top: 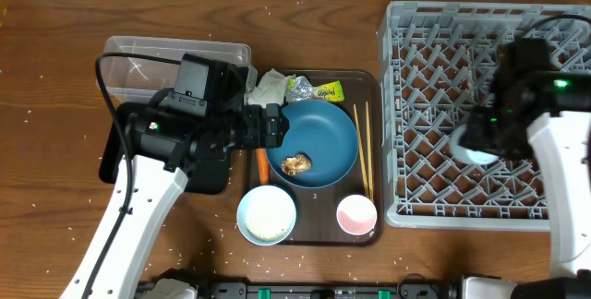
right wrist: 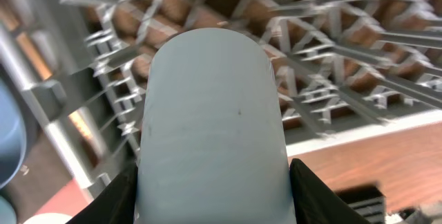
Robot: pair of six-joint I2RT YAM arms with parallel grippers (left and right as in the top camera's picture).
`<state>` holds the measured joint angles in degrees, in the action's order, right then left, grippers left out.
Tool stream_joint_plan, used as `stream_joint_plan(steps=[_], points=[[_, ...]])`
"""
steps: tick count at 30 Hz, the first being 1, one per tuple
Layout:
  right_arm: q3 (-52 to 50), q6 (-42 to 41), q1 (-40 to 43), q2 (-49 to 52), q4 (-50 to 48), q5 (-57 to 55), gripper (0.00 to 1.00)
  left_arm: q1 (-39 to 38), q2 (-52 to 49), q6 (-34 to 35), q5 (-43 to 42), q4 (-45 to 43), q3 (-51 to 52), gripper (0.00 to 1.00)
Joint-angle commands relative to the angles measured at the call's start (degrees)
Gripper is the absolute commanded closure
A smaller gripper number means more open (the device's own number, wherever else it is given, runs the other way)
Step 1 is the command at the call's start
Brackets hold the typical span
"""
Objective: Sort waste into correct bins and load items into the dishwasher rack
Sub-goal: 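Lower light-blue cup upside down into rack and release right gripper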
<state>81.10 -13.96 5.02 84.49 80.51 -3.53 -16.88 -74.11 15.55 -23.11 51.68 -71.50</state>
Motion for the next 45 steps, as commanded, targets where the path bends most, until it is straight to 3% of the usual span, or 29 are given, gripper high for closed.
stream_joint_plan(steps=[1, 15, 26, 28, 29, 30, 33, 42, 45], points=[[1.33, 2.45, 5.22, -0.28, 0.61, -1.14, 0.66, 0.20, 0.39, -0.96, 0.70, 0.13, -0.74, 0.04], [1.33, 2.47, 24.81, -0.15, -0.96, 2.84, 0.64, 0.20, 0.39, -0.96, 0.70, 0.13, -0.74, 0.04], [1.27, 3.34, 26.69, 2.08, 0.22, 5.05, 0.64, 0.20, 0.39, -0.94, 0.68, 0.15, -0.74, 0.04], [1.22, 3.32, 26.69, 3.08, 0.17, 5.11, 0.55, 0.20, 0.39, -0.94, 0.68, 0.22, -0.74, 0.04], [1.22, 3.32, 26.69, 3.58, 0.00, 5.11, 0.37, 0.20, 0.39, -0.94, 0.68, 0.24, -0.74, 0.04], [1.22, 3.32, 26.69, 3.93, -0.15, 5.09, 0.29, 0.20, 0.39, -0.94, 0.68, 0.24, -0.74, 0.04], [1.27, 3.32, 26.69, 4.20, -1.27, 5.07, 0.21, 0.20, 0.39, -0.94, 0.68, 0.26, -0.74, 0.04], [2.80, 5.29, 26.40, 0.26, -1.57, 9.84, 0.17, 0.20, 0.39, -0.94, 0.68, 0.59, -0.74, 0.04], [2.78, 5.27, 26.40, -0.50, -1.11, 9.84, 0.23, 0.20, 0.39, -0.94, 0.68, 0.59, -0.74, 0.04]])
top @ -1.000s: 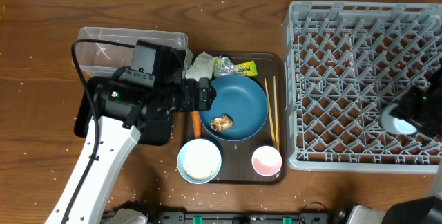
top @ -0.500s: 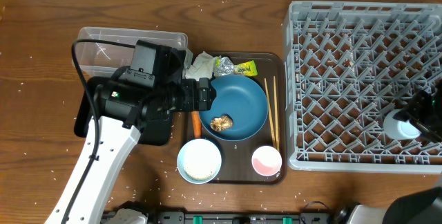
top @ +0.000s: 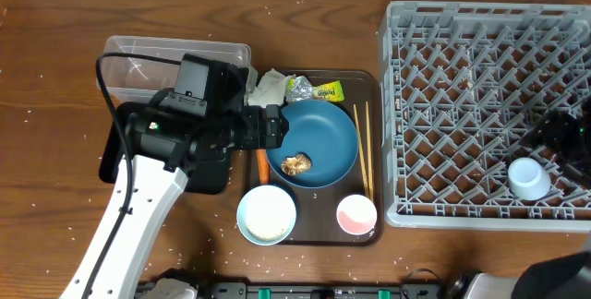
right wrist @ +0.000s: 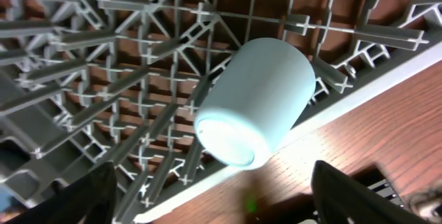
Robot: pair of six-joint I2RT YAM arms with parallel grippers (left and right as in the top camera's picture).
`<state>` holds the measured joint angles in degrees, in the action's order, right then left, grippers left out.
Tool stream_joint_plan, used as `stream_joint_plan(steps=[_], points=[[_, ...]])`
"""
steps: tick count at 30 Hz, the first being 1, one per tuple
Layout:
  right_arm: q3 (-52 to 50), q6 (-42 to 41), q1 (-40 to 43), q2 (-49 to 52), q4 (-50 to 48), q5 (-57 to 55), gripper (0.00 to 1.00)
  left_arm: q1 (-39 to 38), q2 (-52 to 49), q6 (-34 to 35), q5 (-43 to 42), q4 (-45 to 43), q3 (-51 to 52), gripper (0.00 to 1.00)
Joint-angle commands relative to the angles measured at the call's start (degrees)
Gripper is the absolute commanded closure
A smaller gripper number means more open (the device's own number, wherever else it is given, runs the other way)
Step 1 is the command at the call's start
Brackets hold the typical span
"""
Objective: Sort waste into correct bins and load items into the dishwasher rack
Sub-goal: 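Lower light-blue cup upside down into rack and release right gripper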
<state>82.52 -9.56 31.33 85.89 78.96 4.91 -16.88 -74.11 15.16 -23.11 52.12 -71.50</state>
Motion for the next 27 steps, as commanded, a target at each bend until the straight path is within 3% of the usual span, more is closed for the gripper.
stream_joint_plan(steps=[1, 3, 7, 13, 27], points=[[1.33, 0.85, 0.09, -1.90, 1.01, 1.44, 0.26, 0.20, 0.39, -0.55, 0.68, 0.15, -0.74, 0.04], [0.94, 0.85, 0.00, -1.88, 2.19, 1.68, 0.38, 0.20, 0.39, -0.55, 0.68, 0.15, -0.74, 0.04], [-1.84, -0.09, -1.62, -1.88, 2.05, 2.05, 0.79, 0.20, 0.39, -0.52, 0.68, 0.11, -0.74, 0.04], [-10.84, -1.20, -6.51, -1.88, -5.03, 1.79, 0.78, 0.20, 0.39, -0.52, 0.68, -0.13, -0.74, 0.04], [-15.69, -3.85, -11.89, -1.88, -10.88, -2.10, 0.68, 0.20, 0.39, -0.55, 0.68, -0.79, -0.74, 0.04]])
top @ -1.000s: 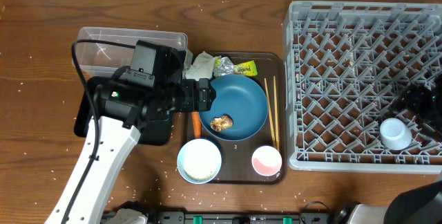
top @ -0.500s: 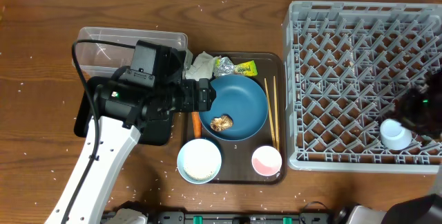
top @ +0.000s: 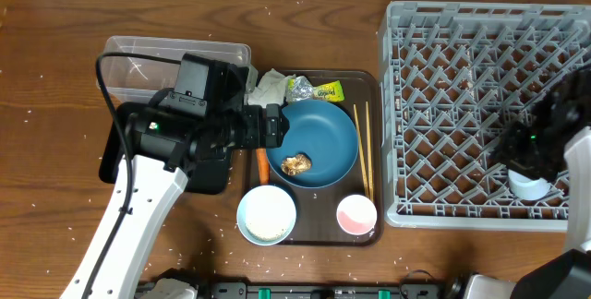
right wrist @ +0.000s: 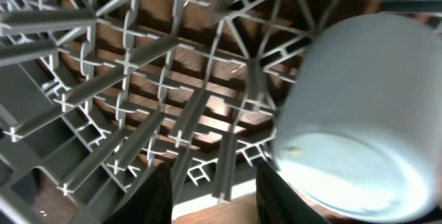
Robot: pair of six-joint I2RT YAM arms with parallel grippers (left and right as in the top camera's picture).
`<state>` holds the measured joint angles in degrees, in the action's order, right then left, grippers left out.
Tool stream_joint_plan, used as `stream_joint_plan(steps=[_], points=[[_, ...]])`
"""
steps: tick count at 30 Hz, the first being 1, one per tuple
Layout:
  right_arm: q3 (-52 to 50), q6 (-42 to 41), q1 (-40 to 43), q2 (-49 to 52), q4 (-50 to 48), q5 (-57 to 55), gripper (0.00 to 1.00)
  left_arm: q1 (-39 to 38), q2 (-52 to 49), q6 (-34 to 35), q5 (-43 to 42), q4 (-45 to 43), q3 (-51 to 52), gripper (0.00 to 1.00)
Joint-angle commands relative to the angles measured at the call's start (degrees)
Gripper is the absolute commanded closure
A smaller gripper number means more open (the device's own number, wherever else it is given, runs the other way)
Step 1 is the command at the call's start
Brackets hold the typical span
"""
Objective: Sort waste into correct bins and load items into the dishwasher rack
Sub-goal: 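Lower light-blue cup upside down into rack and release right gripper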
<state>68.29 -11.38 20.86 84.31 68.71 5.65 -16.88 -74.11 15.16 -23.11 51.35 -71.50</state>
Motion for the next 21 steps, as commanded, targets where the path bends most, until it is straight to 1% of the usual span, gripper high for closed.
stream_joint_plan(steps=[1, 5, 8, 9, 10, 11, 13, 18, 21], points=[[-1.86, -2.47, -1.64, -0.31, -1.07, -4.42, 0.67, 0.20, 0.39, -0.52, 0.68, 0.04, -0.74, 0.04], [-1.70, -5.60, -1.27, -0.44, -1.18, -13.09, 0.62, 0.20, 0.39, -0.52, 0.66, 0.74, -0.74, 0.04], [-0.04, -8.17, 0.31, -0.61, 0.37, -13.73, 0.64, 0.20, 0.39, -0.52, 0.68, 1.53, -0.74, 0.04], [0.50, -8.31, 0.70, -0.85, 0.46, -12.68, 0.62, 0.20, 0.39, -0.52, 0.68, 1.57, -0.74, 0.04], [1.03, -8.04, 0.92, -1.22, 0.46, -11.08, 0.58, 0.20, 0.39, -0.55, 0.68, 1.55, -0.74, 0.04], [1.57, -6.12, 0.92, -1.79, 0.44, -8.44, 0.55, 0.20, 0.39, -0.55, 0.68, 1.53, -0.74, 0.04], [2.23, -3.06, 0.81, -2.86, 0.55, -5.11, 0.53, 0.20, 0.39, -0.55, 0.68, 1.53, -0.74, 0.04], [2.54, 0.81, 0.81, -7.39, 0.68, 0.44, 0.45, 0.13, 0.39, -0.55, 0.39, 1.62, -0.74, 0.04], [2.54, 1.84, 0.81, -11.17, 0.74, 4.52, 0.37, -0.15, 0.42, -0.55, -1.81, 1.99, -0.74, 0.04]])
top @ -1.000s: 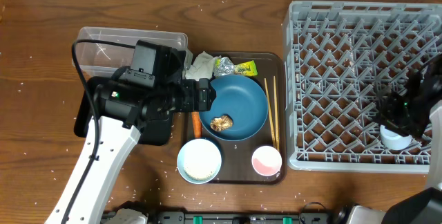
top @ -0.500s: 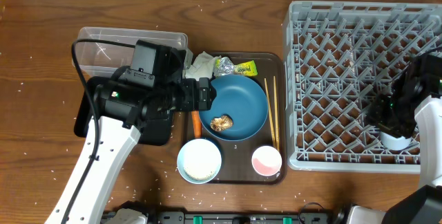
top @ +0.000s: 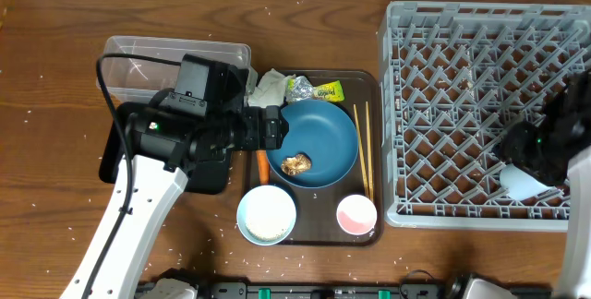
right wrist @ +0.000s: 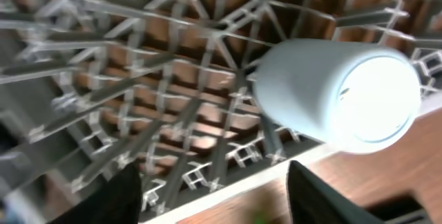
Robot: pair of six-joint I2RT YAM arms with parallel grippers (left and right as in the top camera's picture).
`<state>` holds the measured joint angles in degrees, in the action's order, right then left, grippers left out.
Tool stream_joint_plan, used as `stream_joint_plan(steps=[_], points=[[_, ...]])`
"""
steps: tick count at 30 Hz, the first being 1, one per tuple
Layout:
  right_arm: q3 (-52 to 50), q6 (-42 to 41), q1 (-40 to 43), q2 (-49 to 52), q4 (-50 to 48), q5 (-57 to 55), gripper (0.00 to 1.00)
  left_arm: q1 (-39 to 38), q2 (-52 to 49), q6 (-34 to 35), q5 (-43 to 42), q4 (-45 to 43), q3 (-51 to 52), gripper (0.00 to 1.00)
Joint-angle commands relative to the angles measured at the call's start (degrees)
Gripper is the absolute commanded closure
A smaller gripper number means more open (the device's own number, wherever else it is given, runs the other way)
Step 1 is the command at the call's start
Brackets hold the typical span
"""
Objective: Sort waste into correct bins and load items into the dishwasher rack
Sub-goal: 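Lower light-blue cup upside down into rack and release right gripper, then reach left gripper to the pink cup and grasp it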
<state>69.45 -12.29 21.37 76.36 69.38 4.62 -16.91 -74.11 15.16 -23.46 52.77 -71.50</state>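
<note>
A pale blue cup [top: 519, 181] lies tilted in the front right corner of the grey dishwasher rack [top: 443, 105]. In the right wrist view the cup [right wrist: 338, 99] shows one round end, up and to the right of the fingers. My right gripper [right wrist: 217, 200] is open and empty, hovering over the rack's front wall; overhead it [top: 543, 147] sits just behind the cup. My left gripper [top: 274, 125] rests at the left rim of the blue plate [top: 319, 142] on the brown tray [top: 369, 91]; its jaws are not clear from above.
The tray also holds a food scrap [top: 296, 163], chopsticks [top: 364, 147], a white bowl [top: 267, 214], a small pink cup [top: 356, 213], an orange stick [top: 262, 163] and crumpled wrappers [top: 288, 87]. A clear bin [top: 148, 59] and a black bin [top: 208, 174] stand at the left.
The cup has tipped further onto its side in the rack's front right corner. My right gripper, still open, now sits further from the cup. The left arm has not moved.
My right gripper first held the cup over the rack's front middle. Then the cup sat in the front right corner with the gripper open and off to the right. Then the gripper hung close over the cup. Now the cup lies tilted there, free.
</note>
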Motion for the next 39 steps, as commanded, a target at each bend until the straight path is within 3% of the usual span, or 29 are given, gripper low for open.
stream_joint_plan(steps=[1, 9, 15, 20, 33, 39], points=[[1.38, 2.75, 0.31, -4.37, 0.07, 6.73, 0.35, -0.63, 0.42, -0.55, -2.10, 0.81, -0.74, 0.04], [1.38, 2.73, 0.33, -9.75, 0.50, 10.45, 0.25, -14.01, 0.37, -1.44, -2.73, 5.77, -0.55, 0.09], [1.36, 2.32, 0.33, -9.70, 0.96, 10.45, 0.24, -28.41, -0.52, 0.42, 11.78, 6.54, 2.34, 0.18], [1.36, 1.64, 0.33, -9.70, 0.96, 10.45, 0.22, -35.45, -4.72, 1.20, 13.27, 2.73, 3.80, 0.18], [1.36, 1.66, 0.33, -9.70, 1.70, 10.43, 0.21, -39.54, -20.59, 1.03, 13.68, -5.70, 3.80, 0.28], [1.36, 1.66, 0.33, -9.70, 1.77, 10.40, 0.21, -39.54, -24.11, 1.03, 13.70, -7.06, 3.80, 0.49]])
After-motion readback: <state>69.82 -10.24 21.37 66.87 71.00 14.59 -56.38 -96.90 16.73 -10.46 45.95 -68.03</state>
